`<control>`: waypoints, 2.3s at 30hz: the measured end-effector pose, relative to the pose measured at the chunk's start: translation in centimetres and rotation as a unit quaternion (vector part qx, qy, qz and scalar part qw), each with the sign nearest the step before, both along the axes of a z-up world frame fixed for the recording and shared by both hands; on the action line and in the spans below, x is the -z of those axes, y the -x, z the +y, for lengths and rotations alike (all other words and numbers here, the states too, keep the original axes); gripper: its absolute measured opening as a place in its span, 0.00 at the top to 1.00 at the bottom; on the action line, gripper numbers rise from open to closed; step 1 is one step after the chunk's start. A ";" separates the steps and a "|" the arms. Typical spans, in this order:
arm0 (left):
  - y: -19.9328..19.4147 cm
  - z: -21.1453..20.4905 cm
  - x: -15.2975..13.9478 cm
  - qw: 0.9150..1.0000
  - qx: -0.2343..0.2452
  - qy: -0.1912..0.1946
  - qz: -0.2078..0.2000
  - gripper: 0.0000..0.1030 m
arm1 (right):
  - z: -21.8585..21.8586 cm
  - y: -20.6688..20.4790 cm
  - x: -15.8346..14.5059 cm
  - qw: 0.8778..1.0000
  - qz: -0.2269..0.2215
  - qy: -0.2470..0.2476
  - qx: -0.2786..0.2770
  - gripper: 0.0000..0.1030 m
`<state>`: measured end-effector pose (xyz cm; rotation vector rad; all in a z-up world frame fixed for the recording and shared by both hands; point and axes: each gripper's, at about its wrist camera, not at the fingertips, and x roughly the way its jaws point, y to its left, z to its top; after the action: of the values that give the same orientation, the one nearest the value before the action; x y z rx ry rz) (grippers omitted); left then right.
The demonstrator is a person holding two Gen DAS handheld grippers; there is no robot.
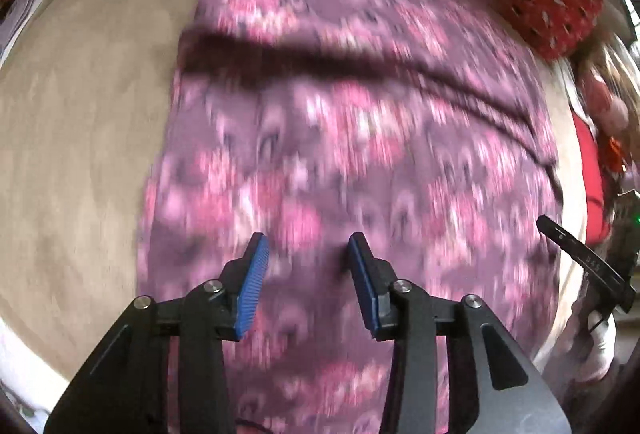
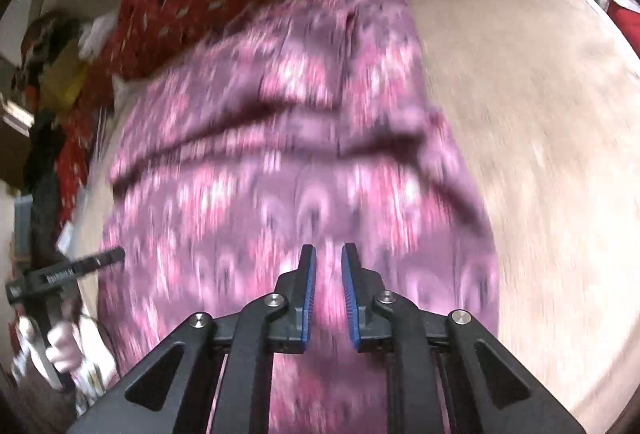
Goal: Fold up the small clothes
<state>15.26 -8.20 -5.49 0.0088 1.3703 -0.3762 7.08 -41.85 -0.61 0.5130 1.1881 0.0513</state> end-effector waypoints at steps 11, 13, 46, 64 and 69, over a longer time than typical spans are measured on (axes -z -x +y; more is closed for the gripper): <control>7.5 9.7 0.0 0.993 -0.027 0.064 0.099 0.62 | 0.2 13.6 -1.8 1.000 0.009 0.001 -0.010 0.62; 8.4 12.1 -0.1 0.991 -0.046 0.072 0.099 0.62 | -0.8 16.3 -1.8 1.000 0.008 0.009 0.007 0.59; 9.2 15.8 -3.2 0.946 -0.084 0.300 0.095 0.93 | -0.8 20.1 -4.8 0.943 -0.223 -0.241 0.049 0.94; -5.3 12.8 -6.4 0.932 -0.163 0.321 0.033 0.93 | -7.3 5.4 -5.2 0.929 -0.245 -0.265 0.084 0.94; -11.5 10.3 -5.6 0.932 -0.180 0.313 0.028 0.93 | -9.4 -0.6 -3.7 0.927 -0.243 -0.266 0.099 0.94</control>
<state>26.77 2.15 0.10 -0.7765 1.2248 -0.4894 7.65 -51.25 3.12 1.0311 0.6177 0.3171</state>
